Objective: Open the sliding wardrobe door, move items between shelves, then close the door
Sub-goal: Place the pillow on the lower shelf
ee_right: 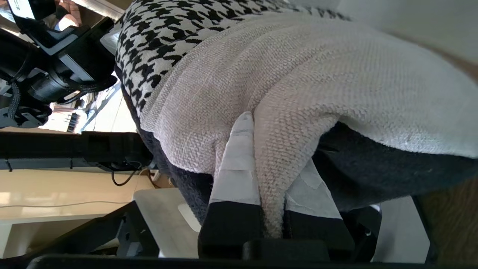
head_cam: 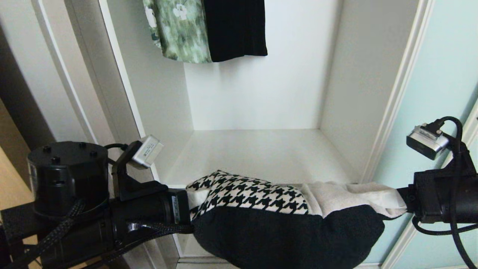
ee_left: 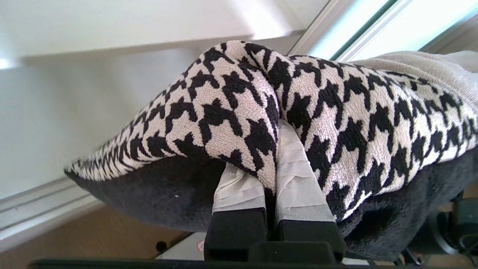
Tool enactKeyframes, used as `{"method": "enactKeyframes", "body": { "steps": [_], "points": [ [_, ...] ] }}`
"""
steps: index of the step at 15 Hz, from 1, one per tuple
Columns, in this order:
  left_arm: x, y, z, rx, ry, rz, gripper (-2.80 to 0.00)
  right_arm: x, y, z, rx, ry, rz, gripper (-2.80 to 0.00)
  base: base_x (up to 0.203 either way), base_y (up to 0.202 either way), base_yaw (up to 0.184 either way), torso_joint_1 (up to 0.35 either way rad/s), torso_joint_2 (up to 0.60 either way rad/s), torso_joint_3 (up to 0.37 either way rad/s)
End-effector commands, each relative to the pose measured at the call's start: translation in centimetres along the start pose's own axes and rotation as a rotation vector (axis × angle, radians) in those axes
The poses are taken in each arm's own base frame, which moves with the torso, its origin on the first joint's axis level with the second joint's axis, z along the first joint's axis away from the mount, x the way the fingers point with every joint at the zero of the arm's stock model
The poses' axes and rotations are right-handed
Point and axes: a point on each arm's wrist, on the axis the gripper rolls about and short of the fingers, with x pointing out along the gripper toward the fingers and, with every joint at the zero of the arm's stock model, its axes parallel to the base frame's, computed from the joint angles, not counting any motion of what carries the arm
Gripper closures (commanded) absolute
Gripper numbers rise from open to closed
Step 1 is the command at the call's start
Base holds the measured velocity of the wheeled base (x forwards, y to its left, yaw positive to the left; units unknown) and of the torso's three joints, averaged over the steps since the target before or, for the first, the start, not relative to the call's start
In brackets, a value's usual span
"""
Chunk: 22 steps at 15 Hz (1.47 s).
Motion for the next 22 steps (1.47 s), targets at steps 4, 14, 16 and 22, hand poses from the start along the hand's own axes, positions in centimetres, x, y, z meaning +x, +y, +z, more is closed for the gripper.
{"method": "enactKeyframes", "body": {
  "steps": [4, 14, 16, 22],
  "points": [
    [0.7, 0.4, -0.7, -0.014, 0.033, 0.012, 0.0, 1.6, -1.6, -0.1, 0.054, 0.059, -0.02, 0.0, 0.0, 0.0, 0.0, 0.0, 0.0, 0.0],
    [2.5, 1.0, -1.0, -0.016, 0.039, 0.039, 0.0, 2.3, -2.1, 0.7, 0.029, 0.016, -0.008, 0.0, -0.073, 0.0, 0.0, 0.002, 0.0, 0.0],
    [2.5, 0.9, -0.9, -0.016, 0.033, 0.042, 0.0, 2.2, -2.1, 0.7, 0.029, 0.016, -0.008, 0.0, -0.196, 0.0, 0.0, 0.001, 0.01, -0.001],
    [2.5, 0.9, -0.7, -0.015, 0.023, 0.046, 0.0, 2.1, -2.0, 0.7, 0.024, 0.011, -0.005, 0.0, -0.194, 0.0, -0.001, 0.001, 0.0, 0.002]
  ]
}}
